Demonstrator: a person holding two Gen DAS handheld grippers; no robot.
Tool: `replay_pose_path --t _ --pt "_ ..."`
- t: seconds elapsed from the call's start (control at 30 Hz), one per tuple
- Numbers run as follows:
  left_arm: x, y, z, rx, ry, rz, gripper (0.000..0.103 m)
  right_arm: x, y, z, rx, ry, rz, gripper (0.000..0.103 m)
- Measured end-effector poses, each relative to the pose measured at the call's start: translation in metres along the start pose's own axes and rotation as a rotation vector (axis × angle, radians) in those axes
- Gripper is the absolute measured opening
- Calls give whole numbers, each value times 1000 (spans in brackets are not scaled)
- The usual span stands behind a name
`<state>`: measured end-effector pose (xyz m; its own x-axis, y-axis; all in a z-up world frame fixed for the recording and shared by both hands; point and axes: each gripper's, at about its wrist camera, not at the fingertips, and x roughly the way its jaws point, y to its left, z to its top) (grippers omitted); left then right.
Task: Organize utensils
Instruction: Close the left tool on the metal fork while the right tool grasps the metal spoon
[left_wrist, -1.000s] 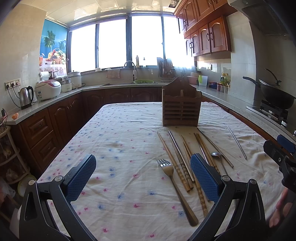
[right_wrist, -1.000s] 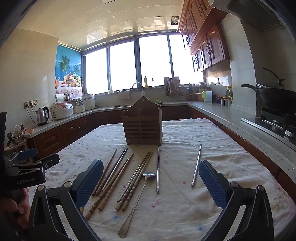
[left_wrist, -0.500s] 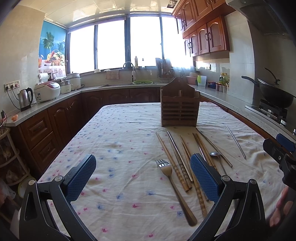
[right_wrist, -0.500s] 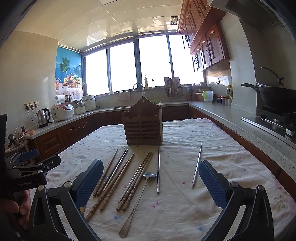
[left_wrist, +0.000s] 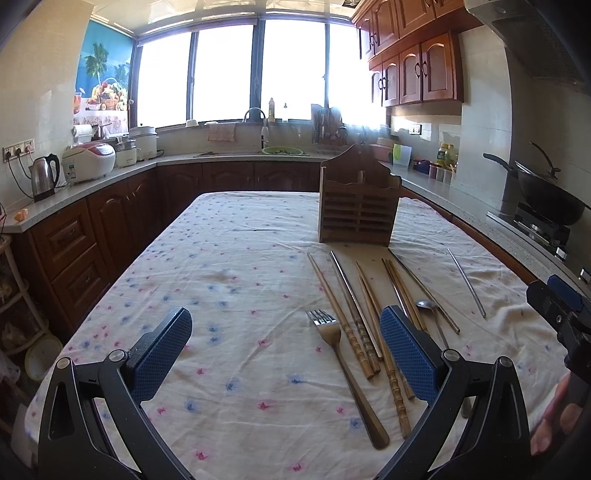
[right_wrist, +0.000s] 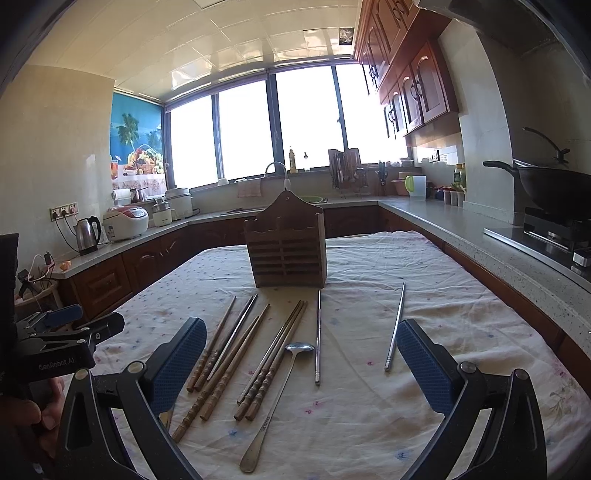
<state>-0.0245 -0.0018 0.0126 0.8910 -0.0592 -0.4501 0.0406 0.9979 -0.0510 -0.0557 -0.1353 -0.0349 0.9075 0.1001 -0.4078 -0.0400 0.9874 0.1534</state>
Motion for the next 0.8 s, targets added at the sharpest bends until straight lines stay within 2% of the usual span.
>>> replay_pose_path --t 0.2,0.27,0.33,0.43,0.5,0.57,0.63,0.7,0.8 --pt "19 9 3 -47 100 -80 103 9 -5 5 28 55 41 103" --pt "30 10 6 -61 160 -135 99 16 -5 7 40 91 78 103" --pt "41 10 8 -71 213 -182 90 24 -6 9 59 138 108 102" --pt "56 6 10 -71 275 -231 77 40 -6 10 78 216 140 86" --pt "66 4 12 -69 309 -255 74 52 -9 7 108 276 166 76" --pt "75 4 12 -74 342 -279 67 66 -13 3 146 341 187 60" --pt "86 5 12 -90 384 -309 58 80 -17 -3 182 402 202 51" --pt "97 7 12 -109 425 -340 48 90 -22 -7 217 452 218 46" --pt "112 10 10 -128 477 -381 41 104 -26 -11 244 508 234 40"
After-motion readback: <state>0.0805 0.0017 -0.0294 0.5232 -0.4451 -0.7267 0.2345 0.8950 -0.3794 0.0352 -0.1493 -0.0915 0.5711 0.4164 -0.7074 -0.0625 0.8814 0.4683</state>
